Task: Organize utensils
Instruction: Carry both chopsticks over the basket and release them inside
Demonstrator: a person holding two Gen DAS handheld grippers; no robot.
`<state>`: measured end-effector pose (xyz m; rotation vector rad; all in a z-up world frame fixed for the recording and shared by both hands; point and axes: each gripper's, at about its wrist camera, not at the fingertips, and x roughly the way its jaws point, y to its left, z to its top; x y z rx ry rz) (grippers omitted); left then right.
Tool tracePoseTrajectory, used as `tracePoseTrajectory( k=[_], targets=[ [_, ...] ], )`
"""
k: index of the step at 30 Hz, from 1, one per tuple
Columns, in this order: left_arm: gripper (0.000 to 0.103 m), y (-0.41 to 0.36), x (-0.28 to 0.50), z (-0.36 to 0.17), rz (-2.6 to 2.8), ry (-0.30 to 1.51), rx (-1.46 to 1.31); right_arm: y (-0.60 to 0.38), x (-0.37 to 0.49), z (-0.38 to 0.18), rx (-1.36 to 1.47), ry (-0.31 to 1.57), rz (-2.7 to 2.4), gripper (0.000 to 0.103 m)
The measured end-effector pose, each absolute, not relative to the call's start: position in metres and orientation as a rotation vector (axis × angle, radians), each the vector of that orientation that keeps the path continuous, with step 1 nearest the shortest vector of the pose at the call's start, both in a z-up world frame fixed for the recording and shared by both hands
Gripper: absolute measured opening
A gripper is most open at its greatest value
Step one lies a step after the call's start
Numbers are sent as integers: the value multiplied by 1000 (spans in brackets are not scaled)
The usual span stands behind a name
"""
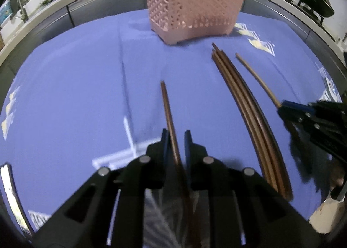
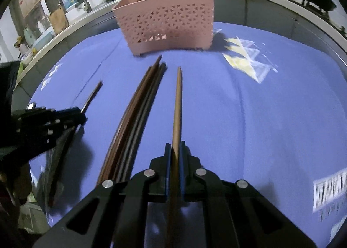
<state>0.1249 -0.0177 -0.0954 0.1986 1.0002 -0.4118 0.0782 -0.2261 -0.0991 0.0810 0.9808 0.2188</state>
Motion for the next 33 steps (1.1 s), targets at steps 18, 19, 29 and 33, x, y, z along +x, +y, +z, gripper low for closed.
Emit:
tracePoseTrajectory(
  k=[18,19,29,33],
  targets=[
    [5,14,148,-17,-527,888,-37,-245,116,-25,247,780,395,5],
    [5,17,141,1,-536,840,-39,-248,108,-14,249,738,398,5],
    [5,14,116,97,-562,597,-28,-243,93,68,203,454,366,5],
    [5,8,130,141,-551,507,-23,-239,111,107,185,392,372,5]
  ],
)
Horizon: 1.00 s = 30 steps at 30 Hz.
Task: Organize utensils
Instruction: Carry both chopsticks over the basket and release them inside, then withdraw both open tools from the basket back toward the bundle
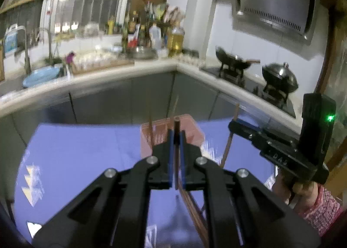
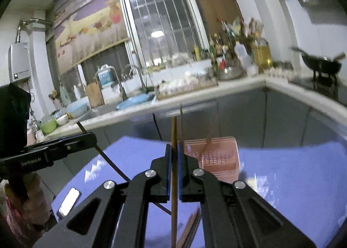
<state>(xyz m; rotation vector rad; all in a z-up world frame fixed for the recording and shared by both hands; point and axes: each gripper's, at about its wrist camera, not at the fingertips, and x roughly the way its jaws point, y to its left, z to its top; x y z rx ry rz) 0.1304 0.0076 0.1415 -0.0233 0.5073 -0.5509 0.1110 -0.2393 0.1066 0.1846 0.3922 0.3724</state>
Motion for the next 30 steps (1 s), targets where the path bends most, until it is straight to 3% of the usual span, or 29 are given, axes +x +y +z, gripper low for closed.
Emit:
tracePoseTrajectory(
  k=[5,10,17,25,26,27,28,30],
  targets=[
    [5,-2,163,194,-513,418,-38,-227,152,160,149,279,328,5],
    [5,-13,202,212,-447,366,-53,-218,203,166,122,214,259,5],
    [5,-25,242,147,-392,434,-68,-209,239,106,103,263,249,5],
    [5,-37,257,74,-346,554,-41,-213,253,48,193,441,304,6],
    [10,-39,259,68,-341,584,-36,-214,254,45,206,452,306,7],
    [27,-40,262,62,-334,613,-35,-215,253,42,218,474,313,7],
    [38,-40,265,56,-311,644,-34,-216,254,40,235,504,324,7],
    [44,-34,257,51,-245,622,-43,-218,252,38,269,530,334,8]
  ],
)
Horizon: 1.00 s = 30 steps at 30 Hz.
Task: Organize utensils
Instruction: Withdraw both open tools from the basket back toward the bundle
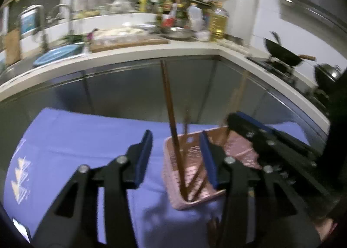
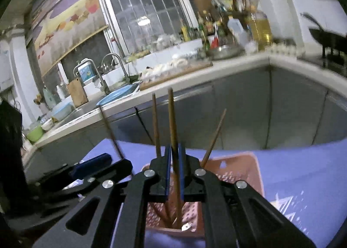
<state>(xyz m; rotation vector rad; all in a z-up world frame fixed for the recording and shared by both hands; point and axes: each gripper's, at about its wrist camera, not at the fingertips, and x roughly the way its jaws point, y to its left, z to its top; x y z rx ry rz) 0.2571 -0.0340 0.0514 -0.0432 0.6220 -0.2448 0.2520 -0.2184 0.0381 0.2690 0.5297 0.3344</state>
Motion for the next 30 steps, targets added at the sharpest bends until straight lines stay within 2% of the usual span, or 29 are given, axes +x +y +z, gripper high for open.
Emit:
tracePoseTrajectory(
  k=[3,4,6,7,8,13,17,24,30],
  targets=[
    [44,-20,226,56,-167,535,-92,-223,235,45,298,507,342,11],
    [45,-18,218,57,-158,520,-103,-223,228,48,296,497,345,16],
    [51,-16,193,55,-139,488,-106,-224,216,53,287,479,338,33],
    [51,-17,183,53,-135,480,-95,-224,208,56,284,468,333,46],
    [51,-19,170,49,-140,477,-72,-225,201,58,284,458,329,50],
    [51,-19,131,31,-197,512,-1,-234,150,62,309,406,306,50],
    [51,-8,109,6,-218,572,39,-246,103,42,340,402,236,50],
    [51,15,97,-51,-164,730,57,-243,49,-29,226,534,56,50],
    [51,23,91,-71,-135,797,54,-253,32,-71,303,657,17,50]
  ],
)
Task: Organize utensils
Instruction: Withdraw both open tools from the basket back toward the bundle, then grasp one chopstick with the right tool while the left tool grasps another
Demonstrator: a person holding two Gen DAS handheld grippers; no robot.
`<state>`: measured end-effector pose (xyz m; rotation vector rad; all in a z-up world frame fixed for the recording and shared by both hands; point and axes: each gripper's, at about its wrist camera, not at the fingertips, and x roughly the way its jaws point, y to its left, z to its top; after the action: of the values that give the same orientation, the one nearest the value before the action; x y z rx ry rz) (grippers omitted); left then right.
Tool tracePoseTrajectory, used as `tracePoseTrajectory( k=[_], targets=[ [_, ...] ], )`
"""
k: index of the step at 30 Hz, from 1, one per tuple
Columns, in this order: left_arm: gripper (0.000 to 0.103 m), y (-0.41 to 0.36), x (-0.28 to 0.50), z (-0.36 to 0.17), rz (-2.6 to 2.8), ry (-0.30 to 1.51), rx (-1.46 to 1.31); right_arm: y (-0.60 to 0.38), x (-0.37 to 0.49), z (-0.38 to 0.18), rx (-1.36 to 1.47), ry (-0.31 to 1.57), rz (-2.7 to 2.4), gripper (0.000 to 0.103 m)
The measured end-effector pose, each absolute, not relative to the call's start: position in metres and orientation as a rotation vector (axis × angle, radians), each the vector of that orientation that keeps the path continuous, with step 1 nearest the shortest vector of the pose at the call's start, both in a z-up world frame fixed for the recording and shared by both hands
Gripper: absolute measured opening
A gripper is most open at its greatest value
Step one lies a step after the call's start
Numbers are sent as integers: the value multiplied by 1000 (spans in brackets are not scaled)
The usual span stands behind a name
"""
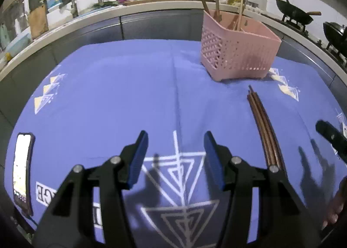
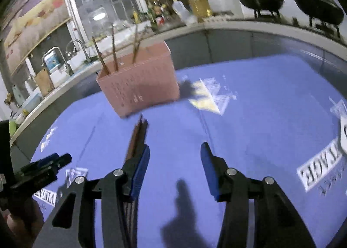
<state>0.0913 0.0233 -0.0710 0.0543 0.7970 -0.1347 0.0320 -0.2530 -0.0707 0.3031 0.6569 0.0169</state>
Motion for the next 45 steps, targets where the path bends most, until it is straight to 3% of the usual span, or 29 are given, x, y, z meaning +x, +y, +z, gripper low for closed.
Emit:
tracePoseTrajectory(
  k=[15,45],
  targets=[
    [51,13,71,-75,-126,801,104,-207,10,-79,147,733,139,49],
    [51,-12,55,-79,-174,813,144,-215,-8,-61,253,681,171,47]
  ],
)
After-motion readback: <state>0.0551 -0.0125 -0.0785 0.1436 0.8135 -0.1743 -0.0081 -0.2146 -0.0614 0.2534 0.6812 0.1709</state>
